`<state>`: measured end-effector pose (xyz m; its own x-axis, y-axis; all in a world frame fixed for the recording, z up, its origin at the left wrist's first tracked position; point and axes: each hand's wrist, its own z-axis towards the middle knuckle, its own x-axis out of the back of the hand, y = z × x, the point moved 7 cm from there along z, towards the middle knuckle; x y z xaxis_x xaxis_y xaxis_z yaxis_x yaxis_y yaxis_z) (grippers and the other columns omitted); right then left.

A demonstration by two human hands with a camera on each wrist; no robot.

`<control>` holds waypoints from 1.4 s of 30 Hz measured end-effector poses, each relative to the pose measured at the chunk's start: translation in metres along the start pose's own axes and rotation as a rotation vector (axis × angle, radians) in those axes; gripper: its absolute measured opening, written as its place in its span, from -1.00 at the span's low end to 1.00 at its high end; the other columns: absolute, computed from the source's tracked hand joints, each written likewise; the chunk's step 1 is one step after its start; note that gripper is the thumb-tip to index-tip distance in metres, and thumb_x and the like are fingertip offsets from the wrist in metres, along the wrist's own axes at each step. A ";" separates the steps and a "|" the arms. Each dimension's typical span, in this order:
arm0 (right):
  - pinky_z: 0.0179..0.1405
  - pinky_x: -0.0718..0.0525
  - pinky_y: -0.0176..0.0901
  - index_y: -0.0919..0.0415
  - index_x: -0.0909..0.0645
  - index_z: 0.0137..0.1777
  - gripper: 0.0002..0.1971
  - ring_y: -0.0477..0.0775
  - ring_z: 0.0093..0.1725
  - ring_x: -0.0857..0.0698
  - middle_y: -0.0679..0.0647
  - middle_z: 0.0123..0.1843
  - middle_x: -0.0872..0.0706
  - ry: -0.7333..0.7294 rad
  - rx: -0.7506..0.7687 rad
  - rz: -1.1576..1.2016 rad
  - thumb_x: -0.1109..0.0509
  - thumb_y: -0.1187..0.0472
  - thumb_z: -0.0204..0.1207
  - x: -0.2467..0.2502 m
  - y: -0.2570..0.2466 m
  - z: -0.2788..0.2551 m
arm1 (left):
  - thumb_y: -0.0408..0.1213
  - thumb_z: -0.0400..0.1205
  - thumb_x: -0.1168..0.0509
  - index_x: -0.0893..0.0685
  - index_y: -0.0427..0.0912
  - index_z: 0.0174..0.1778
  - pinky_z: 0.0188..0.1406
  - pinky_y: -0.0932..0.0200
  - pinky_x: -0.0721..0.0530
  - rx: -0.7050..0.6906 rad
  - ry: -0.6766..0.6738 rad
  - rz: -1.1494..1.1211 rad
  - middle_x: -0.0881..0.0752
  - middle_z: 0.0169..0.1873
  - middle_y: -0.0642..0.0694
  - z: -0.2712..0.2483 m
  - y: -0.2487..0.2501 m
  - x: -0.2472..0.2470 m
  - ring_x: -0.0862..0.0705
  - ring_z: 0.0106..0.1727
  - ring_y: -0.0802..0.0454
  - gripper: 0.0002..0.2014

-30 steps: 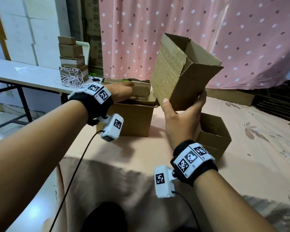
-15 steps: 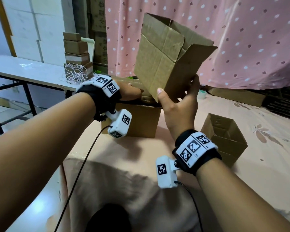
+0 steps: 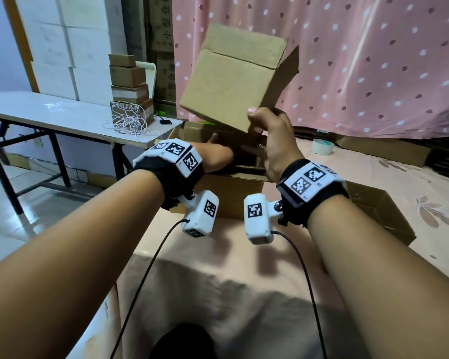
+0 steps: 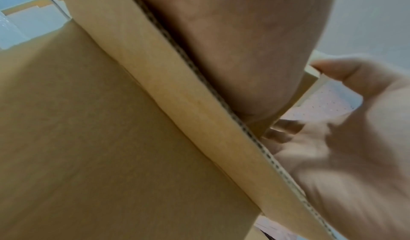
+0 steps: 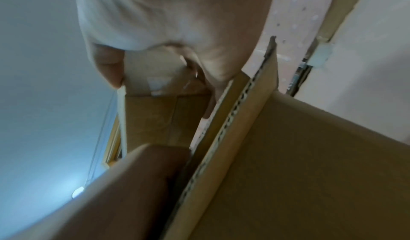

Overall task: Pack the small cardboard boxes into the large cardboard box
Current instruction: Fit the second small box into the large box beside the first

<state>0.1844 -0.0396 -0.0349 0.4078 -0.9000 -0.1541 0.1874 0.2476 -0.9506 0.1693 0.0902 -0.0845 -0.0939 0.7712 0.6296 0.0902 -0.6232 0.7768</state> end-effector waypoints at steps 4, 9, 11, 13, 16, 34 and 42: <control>-0.04 -0.75 0.11 0.10 -0.63 -0.03 -0.58 -0.03 -0.22 -0.63 -0.06 -0.27 -0.63 -0.129 -0.086 -0.071 -0.49 -0.01 0.10 -0.005 0.005 0.008 | -0.09 0.65 -0.08 -0.62 -0.27 0.43 0.55 -0.14 -0.48 0.099 0.052 0.265 -0.66 0.40 -0.26 -0.019 0.002 0.004 -0.62 0.40 -0.21 -0.49; -0.13 -0.55 0.02 0.06 -0.51 -0.66 -0.81 -0.14 -0.58 -0.44 -0.12 -0.57 -0.46 -0.144 -0.131 -0.020 -0.30 0.16 0.15 -0.004 0.012 0.012 | -0.03 0.63 -0.17 -0.71 -0.15 0.23 0.35 -0.01 -0.60 0.088 0.106 0.337 -0.74 0.16 -0.15 -0.034 0.007 0.010 -0.69 0.18 -0.13 -0.61; -0.07 -0.50 0.08 0.07 -0.48 -0.69 -0.81 -0.08 -0.56 -0.40 -0.12 -0.58 -0.42 -0.116 -0.157 0.049 -0.27 0.18 0.11 -0.004 0.017 0.012 | -0.09 0.69 -0.27 -0.73 -0.13 0.25 0.34 0.02 -0.61 0.056 0.119 0.334 -0.76 0.15 -0.10 -0.038 0.009 0.017 -0.69 0.18 -0.08 -0.69; -0.04 -0.48 0.09 0.06 -0.44 -0.69 -0.84 -0.04 -0.49 -0.35 -0.12 -0.59 -0.39 -0.076 -0.181 0.108 -0.24 0.20 0.06 -0.003 0.021 0.011 | -0.05 0.66 -0.39 -0.77 -0.02 0.26 0.38 0.02 -0.60 0.028 0.123 0.305 -0.79 0.15 0.01 -0.044 0.009 0.029 -0.71 0.18 -0.01 -0.71; -0.16 -0.59 -0.06 0.07 -0.39 -0.73 -0.82 -0.02 -0.47 -0.33 -0.12 -0.60 -0.37 -0.003 -0.192 0.146 -0.22 0.21 0.05 0.004 0.023 0.012 | -0.03 0.50 -0.58 -0.78 0.03 0.17 0.32 0.00 -0.68 0.069 0.199 0.158 -0.82 0.07 0.05 -0.048 -0.008 0.054 -0.77 0.14 -0.01 -0.66; -0.64 -0.13 -0.29 0.10 -0.22 -0.86 -0.72 -0.09 -0.71 -0.19 -0.14 -0.74 -0.27 0.072 -0.029 -0.017 -0.18 0.28 -0.03 0.017 0.022 0.019 | 0.36 0.60 -0.27 -0.54 -0.09 0.52 0.39 0.10 -0.63 -0.029 0.320 -0.309 -0.75 0.28 0.05 -0.059 -0.013 0.056 -0.74 0.25 0.14 -0.29; -0.66 -0.15 -0.36 0.09 -0.20 -0.86 -0.72 -0.09 -0.71 -0.19 -0.15 -0.74 -0.25 0.039 -0.014 -0.078 -0.18 0.28 -0.05 0.016 0.023 0.021 | 0.27 0.59 -0.37 -0.60 -0.09 0.35 0.36 -0.05 -0.61 0.057 0.347 -0.355 -0.71 0.22 -0.05 -0.064 -0.016 0.056 -0.68 0.26 -0.08 -0.42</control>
<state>0.2145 -0.0404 -0.0537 0.3574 -0.9297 -0.0891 0.2048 0.1711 -0.9637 0.0987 0.1348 -0.0609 -0.4519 0.8399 0.3007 0.0458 -0.3148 0.9481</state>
